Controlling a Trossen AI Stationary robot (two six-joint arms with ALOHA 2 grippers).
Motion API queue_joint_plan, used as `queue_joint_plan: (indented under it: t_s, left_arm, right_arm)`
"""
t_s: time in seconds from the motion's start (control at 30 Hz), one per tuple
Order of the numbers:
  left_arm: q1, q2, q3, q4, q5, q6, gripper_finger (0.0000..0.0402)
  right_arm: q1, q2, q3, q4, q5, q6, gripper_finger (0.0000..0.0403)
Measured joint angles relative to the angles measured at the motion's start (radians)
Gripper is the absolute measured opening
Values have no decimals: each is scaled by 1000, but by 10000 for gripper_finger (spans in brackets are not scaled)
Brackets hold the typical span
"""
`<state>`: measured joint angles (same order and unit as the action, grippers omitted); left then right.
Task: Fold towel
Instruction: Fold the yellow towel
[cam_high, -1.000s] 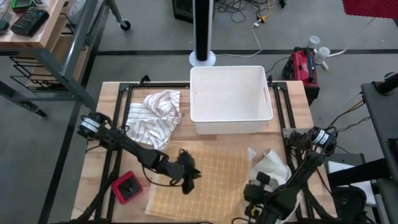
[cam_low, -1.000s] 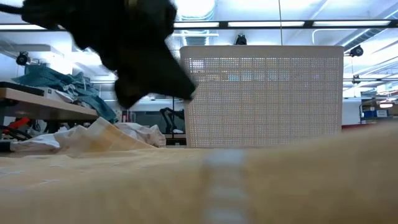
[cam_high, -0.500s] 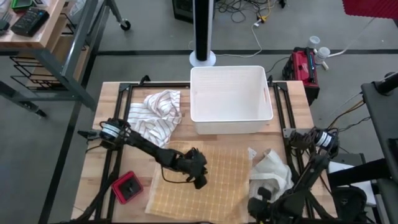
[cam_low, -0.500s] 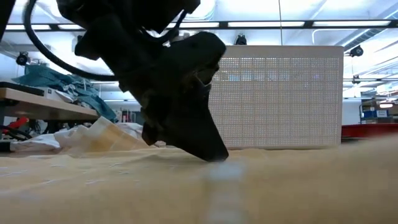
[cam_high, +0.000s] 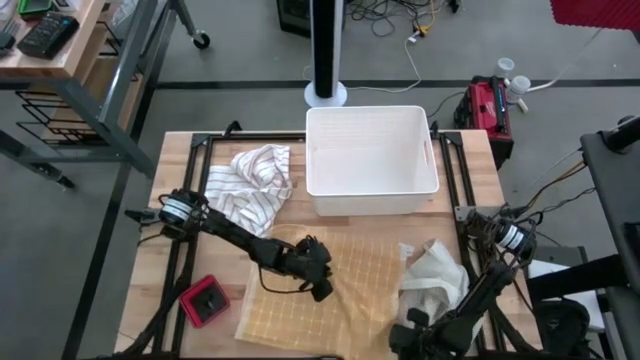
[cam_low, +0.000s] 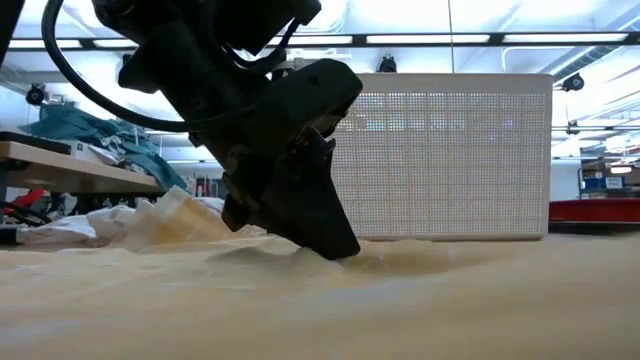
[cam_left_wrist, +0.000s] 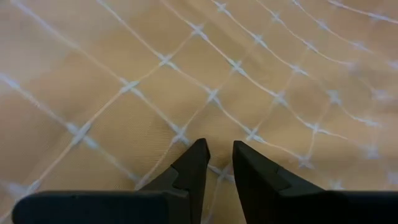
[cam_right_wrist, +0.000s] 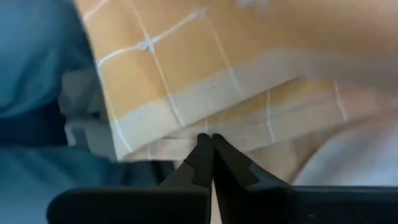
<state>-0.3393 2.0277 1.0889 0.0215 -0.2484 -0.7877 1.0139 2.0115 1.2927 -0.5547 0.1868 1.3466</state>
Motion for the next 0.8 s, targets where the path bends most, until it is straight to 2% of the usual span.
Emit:
queue_joint_plan:
  t_s: [0.17,0.23,0.47,0.57,0.73,0.8]
  left_arm:
    - [0,-4,-1,-22,-25,-40,74]
    - [0,-6,-2,-24,-36,-42,74]
    - [0,-11,-4,-27,-57,-46,74]
    - [0,-16,-6,-17,-61,-36,74]
    - [1,-18,-6,-6,-68,-27,74]
    - [1,-18,-6,-10,-70,-24,74]
  right_arm:
    - [22,-70,-9,-111,-48,88,0]
    - [39,-110,-9,-146,-29,132,0]
    - [53,-165,4,-146,182,151,0]
    - [33,-154,10,-105,226,95,0]
    - [-23,-94,9,-13,218,3,0]
    - [-36,-72,9,-12,138,3,0]
